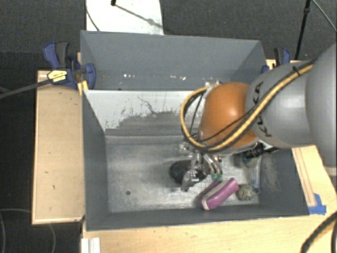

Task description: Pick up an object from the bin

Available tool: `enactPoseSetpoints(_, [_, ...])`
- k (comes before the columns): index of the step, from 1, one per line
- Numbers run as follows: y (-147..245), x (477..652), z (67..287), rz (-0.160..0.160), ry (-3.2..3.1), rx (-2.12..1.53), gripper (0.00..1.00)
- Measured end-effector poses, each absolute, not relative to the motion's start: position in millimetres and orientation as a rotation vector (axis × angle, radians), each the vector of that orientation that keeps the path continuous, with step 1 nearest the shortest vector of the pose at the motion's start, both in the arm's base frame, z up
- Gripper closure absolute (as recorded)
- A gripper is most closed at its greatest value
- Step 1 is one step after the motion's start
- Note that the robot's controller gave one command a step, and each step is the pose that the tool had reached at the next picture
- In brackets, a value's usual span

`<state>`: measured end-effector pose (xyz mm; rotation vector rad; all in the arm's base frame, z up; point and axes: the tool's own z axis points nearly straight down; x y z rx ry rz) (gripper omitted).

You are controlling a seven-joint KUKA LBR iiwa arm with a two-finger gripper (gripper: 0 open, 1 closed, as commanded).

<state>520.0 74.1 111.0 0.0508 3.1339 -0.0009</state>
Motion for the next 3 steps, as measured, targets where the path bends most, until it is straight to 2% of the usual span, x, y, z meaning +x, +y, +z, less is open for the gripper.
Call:
enactPoseSetpoints(1, [55.7, 541.1, 74.6, 0.002, 3.129, 0.248, 0.0])
enactPoseSetpoints(2, [56.4, 543.3, 77.4, 0.005, 3.122, 0.253, 1.0])
enactPoseSetpoints(3, [45.2, 535.9, 236.2, 0.0, 3.127, -0.198, 1.0])
